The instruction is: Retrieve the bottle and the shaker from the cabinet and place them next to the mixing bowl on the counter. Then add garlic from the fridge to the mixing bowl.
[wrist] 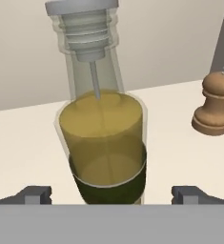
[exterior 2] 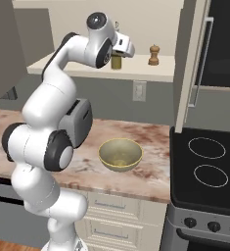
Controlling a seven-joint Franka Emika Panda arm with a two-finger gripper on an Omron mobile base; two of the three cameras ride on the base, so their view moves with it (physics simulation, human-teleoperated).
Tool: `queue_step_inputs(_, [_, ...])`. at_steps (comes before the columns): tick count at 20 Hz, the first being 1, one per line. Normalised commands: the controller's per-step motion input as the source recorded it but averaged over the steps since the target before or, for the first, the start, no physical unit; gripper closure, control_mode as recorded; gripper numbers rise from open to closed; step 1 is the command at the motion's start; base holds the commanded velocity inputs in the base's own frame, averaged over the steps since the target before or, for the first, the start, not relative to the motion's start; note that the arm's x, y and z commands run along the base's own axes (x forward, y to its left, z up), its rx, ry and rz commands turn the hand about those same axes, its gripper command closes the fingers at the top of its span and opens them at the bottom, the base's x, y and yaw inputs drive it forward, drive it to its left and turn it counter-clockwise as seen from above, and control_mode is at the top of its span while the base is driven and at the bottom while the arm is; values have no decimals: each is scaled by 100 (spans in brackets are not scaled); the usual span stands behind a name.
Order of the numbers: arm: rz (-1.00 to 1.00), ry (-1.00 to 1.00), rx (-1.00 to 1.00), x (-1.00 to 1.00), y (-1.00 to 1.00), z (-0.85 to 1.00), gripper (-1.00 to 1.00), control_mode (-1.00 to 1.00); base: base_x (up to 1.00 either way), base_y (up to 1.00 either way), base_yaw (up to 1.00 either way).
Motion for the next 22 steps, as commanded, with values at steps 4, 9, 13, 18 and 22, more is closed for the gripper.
queue_step_inputs(4, [0, 3, 0, 9, 0, -1, -100, -100, 0, 0, 0])
queue_step_inputs(9, [0, 2, 0, 13, 0, -4, -100, -100, 0, 0, 0])
queue_step_inputs(13, [0, 1, 0, 11, 0, -4, -100, -100, 0, 0, 0])
queue_step_inputs(18, [0, 0, 0, 4, 0, -7, -100, -100, 0, 0, 0])
queue_step_inputs(22, [0, 0, 0, 0, 0, 0, -100, -100, 0, 0, 0])
